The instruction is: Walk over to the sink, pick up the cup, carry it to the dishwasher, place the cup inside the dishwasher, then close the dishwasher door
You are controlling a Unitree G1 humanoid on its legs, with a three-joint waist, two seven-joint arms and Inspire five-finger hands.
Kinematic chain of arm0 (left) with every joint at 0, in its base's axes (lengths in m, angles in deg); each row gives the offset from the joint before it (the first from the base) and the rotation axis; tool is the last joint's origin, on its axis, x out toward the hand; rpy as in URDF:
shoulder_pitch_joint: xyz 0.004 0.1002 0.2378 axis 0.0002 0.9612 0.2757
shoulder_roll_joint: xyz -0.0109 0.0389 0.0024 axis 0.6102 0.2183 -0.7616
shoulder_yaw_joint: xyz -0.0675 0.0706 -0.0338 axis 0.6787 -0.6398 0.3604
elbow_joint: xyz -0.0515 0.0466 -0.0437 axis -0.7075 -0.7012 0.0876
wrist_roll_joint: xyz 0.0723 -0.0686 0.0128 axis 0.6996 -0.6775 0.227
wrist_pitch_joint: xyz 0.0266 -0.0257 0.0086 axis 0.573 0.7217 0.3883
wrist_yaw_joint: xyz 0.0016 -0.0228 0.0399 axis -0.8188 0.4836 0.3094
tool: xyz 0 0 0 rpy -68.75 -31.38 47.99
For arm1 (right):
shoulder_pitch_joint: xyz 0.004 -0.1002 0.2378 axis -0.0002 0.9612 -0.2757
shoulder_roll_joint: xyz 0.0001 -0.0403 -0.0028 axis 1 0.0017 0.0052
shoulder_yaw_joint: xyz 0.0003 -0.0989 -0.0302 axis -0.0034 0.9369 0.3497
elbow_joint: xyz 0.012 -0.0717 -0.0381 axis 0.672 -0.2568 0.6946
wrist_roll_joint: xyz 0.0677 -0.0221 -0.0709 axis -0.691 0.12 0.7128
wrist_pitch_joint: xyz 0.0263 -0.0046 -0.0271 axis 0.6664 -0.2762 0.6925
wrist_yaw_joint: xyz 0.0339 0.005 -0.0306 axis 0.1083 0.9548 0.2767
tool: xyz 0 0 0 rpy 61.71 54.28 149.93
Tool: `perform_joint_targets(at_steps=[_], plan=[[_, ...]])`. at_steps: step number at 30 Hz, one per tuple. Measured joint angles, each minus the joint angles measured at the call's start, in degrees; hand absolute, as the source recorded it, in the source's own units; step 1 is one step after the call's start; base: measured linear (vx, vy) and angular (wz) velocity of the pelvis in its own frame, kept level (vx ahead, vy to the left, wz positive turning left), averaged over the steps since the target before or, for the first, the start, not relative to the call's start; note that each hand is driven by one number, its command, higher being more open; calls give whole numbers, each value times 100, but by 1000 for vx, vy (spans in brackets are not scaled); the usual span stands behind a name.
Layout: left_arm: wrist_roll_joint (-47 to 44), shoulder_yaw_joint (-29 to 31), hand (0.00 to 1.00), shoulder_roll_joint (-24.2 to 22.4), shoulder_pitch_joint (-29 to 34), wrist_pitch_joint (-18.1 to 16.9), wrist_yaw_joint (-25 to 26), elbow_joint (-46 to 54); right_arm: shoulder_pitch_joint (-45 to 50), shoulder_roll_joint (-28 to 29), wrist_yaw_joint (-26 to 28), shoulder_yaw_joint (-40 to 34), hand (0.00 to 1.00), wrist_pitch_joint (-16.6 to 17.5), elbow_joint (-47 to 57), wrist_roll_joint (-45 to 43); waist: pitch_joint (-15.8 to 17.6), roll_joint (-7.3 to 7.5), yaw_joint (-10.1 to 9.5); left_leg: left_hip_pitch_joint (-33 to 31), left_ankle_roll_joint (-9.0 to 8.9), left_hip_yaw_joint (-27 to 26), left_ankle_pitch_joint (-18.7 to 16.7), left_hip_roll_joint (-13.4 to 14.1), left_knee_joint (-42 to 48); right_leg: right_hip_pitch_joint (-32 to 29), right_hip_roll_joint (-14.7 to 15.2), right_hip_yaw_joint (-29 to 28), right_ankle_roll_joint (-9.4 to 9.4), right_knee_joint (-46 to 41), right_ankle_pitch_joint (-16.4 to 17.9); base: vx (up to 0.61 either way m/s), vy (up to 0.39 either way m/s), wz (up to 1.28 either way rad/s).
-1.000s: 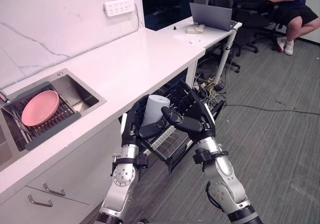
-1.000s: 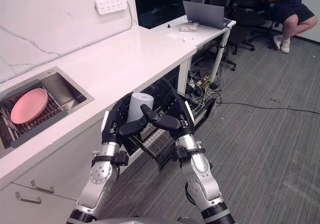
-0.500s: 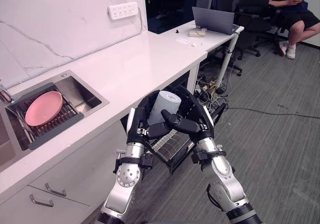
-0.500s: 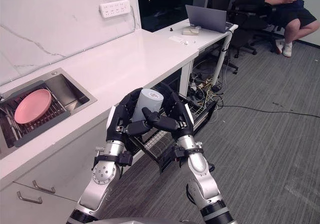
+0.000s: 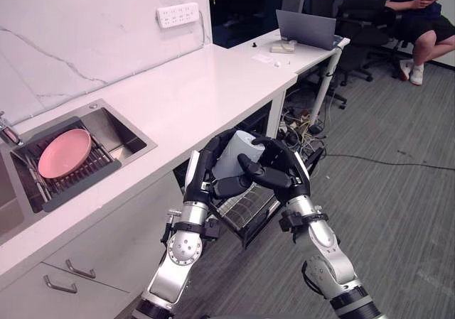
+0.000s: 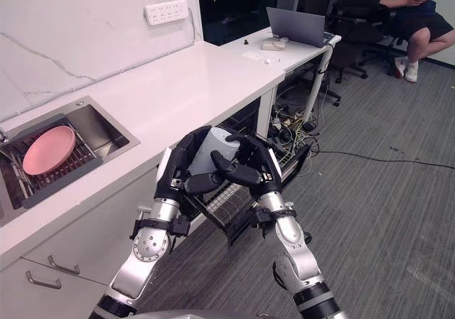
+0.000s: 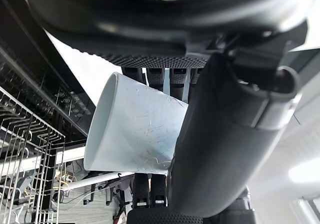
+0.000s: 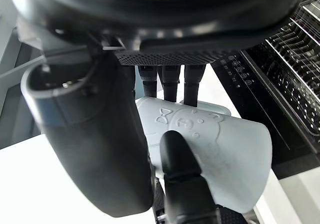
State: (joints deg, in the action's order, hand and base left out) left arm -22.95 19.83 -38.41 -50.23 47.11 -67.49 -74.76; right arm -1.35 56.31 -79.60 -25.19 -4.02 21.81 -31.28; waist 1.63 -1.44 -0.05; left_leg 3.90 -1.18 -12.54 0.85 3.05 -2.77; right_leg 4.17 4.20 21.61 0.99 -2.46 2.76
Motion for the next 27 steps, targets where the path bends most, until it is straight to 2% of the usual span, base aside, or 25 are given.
perform_joint_targets(at_steps=[3, 4, 10, 14, 19, 20, 24, 27], plan=[[0, -1, 30, 0, 0, 0, 4, 21, 0, -3, 5, -2, 30, 25, 2, 2, -58, 6, -3, -11, 0, 20, 0, -4, 5, 1, 5, 10, 0, 0, 0, 1, 1, 4], [2, -1, 90, 0, 1, 0, 5, 48, 0, 0, 2, -4, 30, 58, 3, 2, -60, 7, -5, -16, 1, 25, 0, -4, 10, 2, 6, 13, 0, -2, 0, 0, 1, 3], [101, -118, 90, -36, 27, -9, 48, 482, -1, 185, -139, -193, 30, 103, 60, 61, -62, 7, -47, -23, 4, 72, 17, -4, 9, 19, 7, 60, 0, -3, 0, 0, -3, 4], [97, -73, 90, -152, 164, -37, 70, 592, -19, 404, -317, -427, 30, 128, 101, 439, -80, 37, -57, -17, 2, 92, 27, -2, 0, 32, 5, 71, 1, -2, 1, 6, -4, 2], [-39, 161, 90, -350, 554, -327, 147, 883, -26, 602, -835, -973, 30, 121, 100, 1181, -78, 56, -83, 41, 4, 153, 93, -9, -108, 82, 2, 114, 3, 14, 2, -1, -1, 6], [-107, 275, 90, -355, 593, -471, 168, 933, -26, 614, -938, -1108, 30, 121, 100, 1244, -77, 58, -88, 41, 2, 182, 116, -9, -134, 86, 0, 144, 3, 18, 2, -12, -11, 12], [-391, 577, 90, -438, 776, -589, 146, 1011, -34, 620, -1057, -1344, 30, 121, 100, 1307, -75, 63, -86, 62, -10, 231, 159, -2, -187, 117, -17, 195, 4, 33, 3, -9, -11, 8], [-715, 590, 90, -475, 1068, -590, 25, 960, -44, 619, -1051, -1400, 30, 108, 99, 1496, -72, 67, -103, 55, -20, 256, 176, 3, -207, 117, -22, 220, 5, 43, 3, 3, -6, 4]])
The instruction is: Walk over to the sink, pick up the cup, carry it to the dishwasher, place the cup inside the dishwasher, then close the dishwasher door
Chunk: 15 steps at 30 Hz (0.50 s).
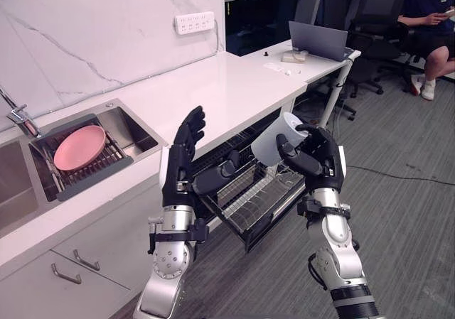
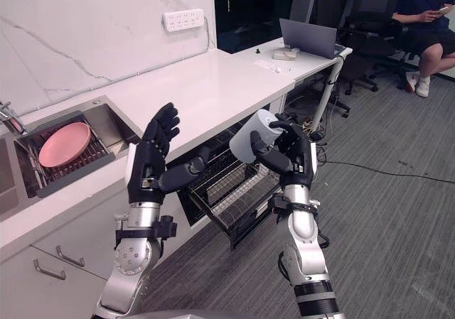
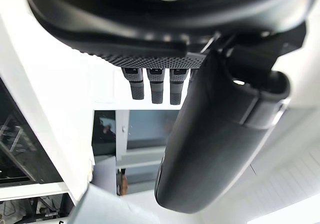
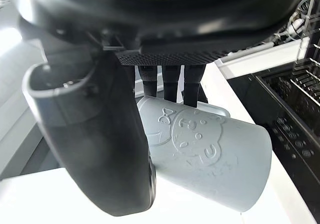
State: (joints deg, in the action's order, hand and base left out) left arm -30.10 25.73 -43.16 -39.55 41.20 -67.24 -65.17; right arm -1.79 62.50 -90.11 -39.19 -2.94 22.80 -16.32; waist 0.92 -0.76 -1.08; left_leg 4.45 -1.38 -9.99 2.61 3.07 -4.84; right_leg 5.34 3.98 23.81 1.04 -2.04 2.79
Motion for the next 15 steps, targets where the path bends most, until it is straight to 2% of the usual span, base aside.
perform_joint_targets(at_steps=[5, 7, 9, 11, 15], plan=[[-321, -8, 90, 5, 323, 3, -421, -782, -177, -146, 62, -12, 30, -86, -411, 437, 29, 46, -51, -58, 0, 107, 38, -8, -15, -4, 3, 106, 2, 24, 0, 10, -3, 11], [-456, 8, 90, 62, 457, 23, -589, -1270, -389, -344, 100, -2, 30, -196, -988, 675, 85, 130, -86, -170, -2, 215, 82, -8, -16, -53, 5, 214, 2, 34, 1, -8, -9, 24], [-582, 21, 90, 122, 561, 75, -675, -1630, -484, -464, 138, 2, 30, -291, -1378, 855, 104, 144, -137, -299, 1, 302, 127, -7, -15, -137, 7, 289, 1, 31, 1, 8, -11, 22], [-659, 108, 90, 193, 668, 150, -759, -1881, -646, -547, 156, 46, 30, -374, -1777, 996, 242, 134, -183, -378, -4, 354, 167, -10, -14, -199, 9, 338, 0, 13, 1, 6, -9, 20], [-693, 365, 90, 325, 659, 184, -765, -2247, -1156, -764, 120, 235, 30, -479, -2503, 1501, 779, 121, -320, -777, -4, 531, 310, -2, 40, -576, 69, 502, -63, -235, 45, -42, 13, 23]])
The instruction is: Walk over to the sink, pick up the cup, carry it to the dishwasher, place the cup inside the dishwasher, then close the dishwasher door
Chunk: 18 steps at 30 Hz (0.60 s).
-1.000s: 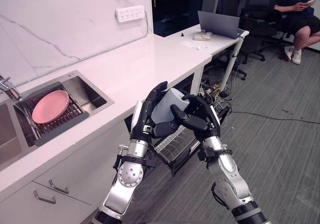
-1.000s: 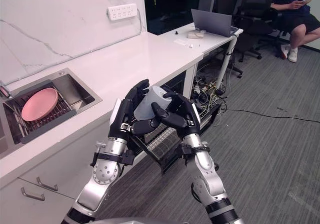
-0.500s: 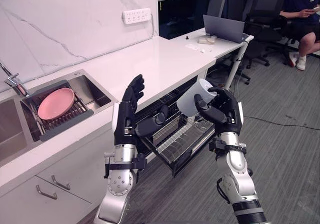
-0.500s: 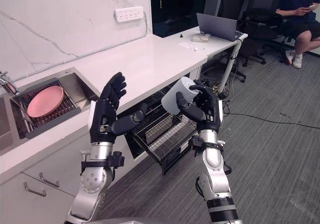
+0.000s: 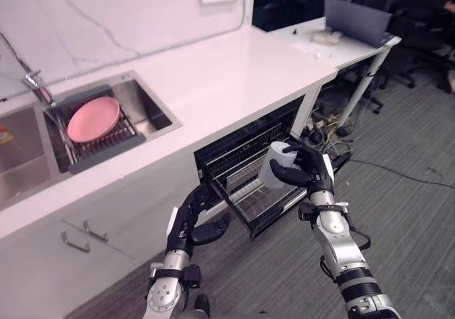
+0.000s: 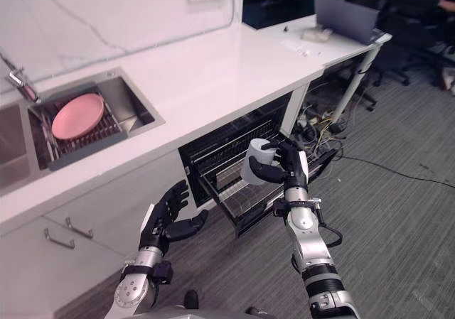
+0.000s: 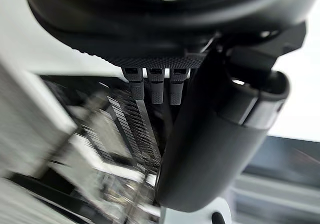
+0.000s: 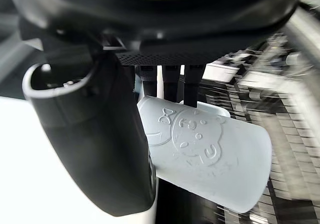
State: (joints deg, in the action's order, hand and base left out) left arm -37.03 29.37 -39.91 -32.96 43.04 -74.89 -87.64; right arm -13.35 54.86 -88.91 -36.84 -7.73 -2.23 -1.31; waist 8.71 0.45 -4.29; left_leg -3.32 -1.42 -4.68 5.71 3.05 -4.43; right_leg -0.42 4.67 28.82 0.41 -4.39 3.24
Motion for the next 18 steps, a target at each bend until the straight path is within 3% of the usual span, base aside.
perform_joint_targets(at_steps=[8, 10, 13, 14, 18], plan=[[10, 326, 90, 139, -1052, -9, 204, -967, -2528, -460, -380, 22, 30, -143, -1762, 306, 1328, -145, -256, -1334, 59, 267, 112, -122, 819, -1394, 472, 168, -154, -1452, 362, -139, 45, 20], [11, 450, 90, 143, -1177, -10, 341, -1115, -3007, -575, -479, 23, 30, -155, -2122, 384, 1522, -177, -308, -1525, 41, 312, 157, -142, 851, -1591, 530, 198, -172, -1594, 372, -145, 51, 13], [11, 606, 90, 164, -1354, -22, 526, -1502, -3489, -729, -585, 24, 30, -180, -2639, 395, 1544, -198, -410, -1897, 69, 387, 204, -166, 924, -1944, 595, 259, -193, -1752, 385, -93, 35, 16], [10, 668, 90, 166, -1470, -22, 596, -1696, -3611, -800, -629, 23, 90, -211, -2797, 418, 1559, -208, -465, -2016, 76, 425, 250, -165, 942, -2055, 623, 291, -204, -1800, 391, -52, 10, 16], [3, 776, 90, 168, -1659, -23, 809, -1979, -3779, -812, -716, 23, 90, -331, -2954, 493, 1630, -209, -562, -2239, 112, 452, 352, -198, 940, -2330, 712, 300, -236, -1960, 416, -18, -2, 6]])
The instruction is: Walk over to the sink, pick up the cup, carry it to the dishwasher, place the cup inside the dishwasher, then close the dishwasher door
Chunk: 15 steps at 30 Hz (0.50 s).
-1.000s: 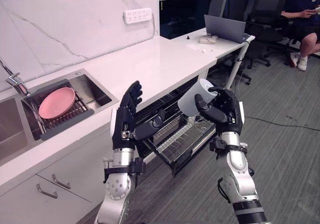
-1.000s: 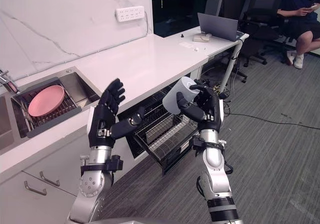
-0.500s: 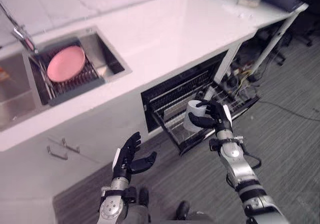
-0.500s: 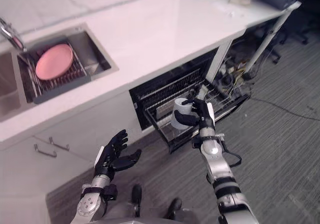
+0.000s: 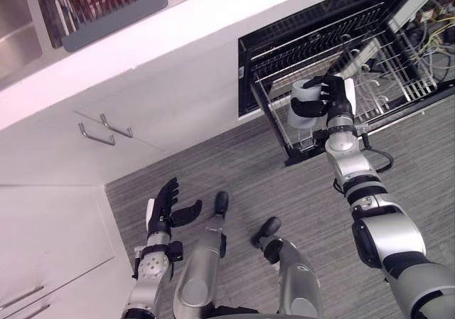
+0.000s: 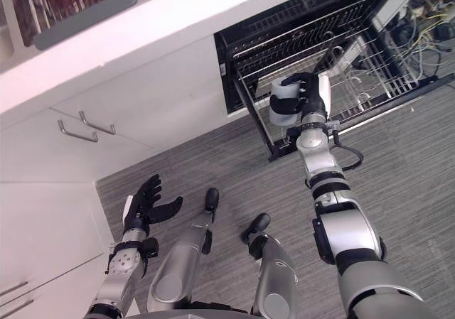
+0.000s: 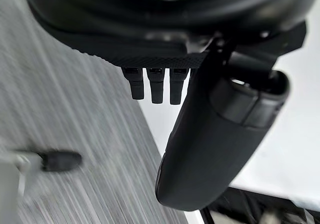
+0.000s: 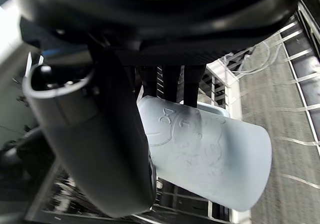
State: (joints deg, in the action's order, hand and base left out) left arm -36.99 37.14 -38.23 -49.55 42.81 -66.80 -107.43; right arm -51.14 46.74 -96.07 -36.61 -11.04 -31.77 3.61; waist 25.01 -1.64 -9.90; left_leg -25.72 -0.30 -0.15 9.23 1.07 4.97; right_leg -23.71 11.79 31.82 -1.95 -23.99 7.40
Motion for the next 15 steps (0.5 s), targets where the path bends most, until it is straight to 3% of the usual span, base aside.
perform_joint_targets(at_steps=[9, 15], plan=[[2, -2, 90, -83, -305, -31, 190, -214, 20, 114, -286, -162, 90, -46, 351, -57, 54, 9, 20, 38, -8, 29, 123, -8, -187, -52, 5, -12, -7, -20, 4, -6, -7, 1], [3, 4, 90, -98, -270, -20, 190, -224, 1170, 535, -338, -330, 90, 6, 2350, -62, 179, 131, 126, 683, -56, -15, 207, 62, -579, 462, -100, -37, -5, 183, 7, 4, -32, -5]])
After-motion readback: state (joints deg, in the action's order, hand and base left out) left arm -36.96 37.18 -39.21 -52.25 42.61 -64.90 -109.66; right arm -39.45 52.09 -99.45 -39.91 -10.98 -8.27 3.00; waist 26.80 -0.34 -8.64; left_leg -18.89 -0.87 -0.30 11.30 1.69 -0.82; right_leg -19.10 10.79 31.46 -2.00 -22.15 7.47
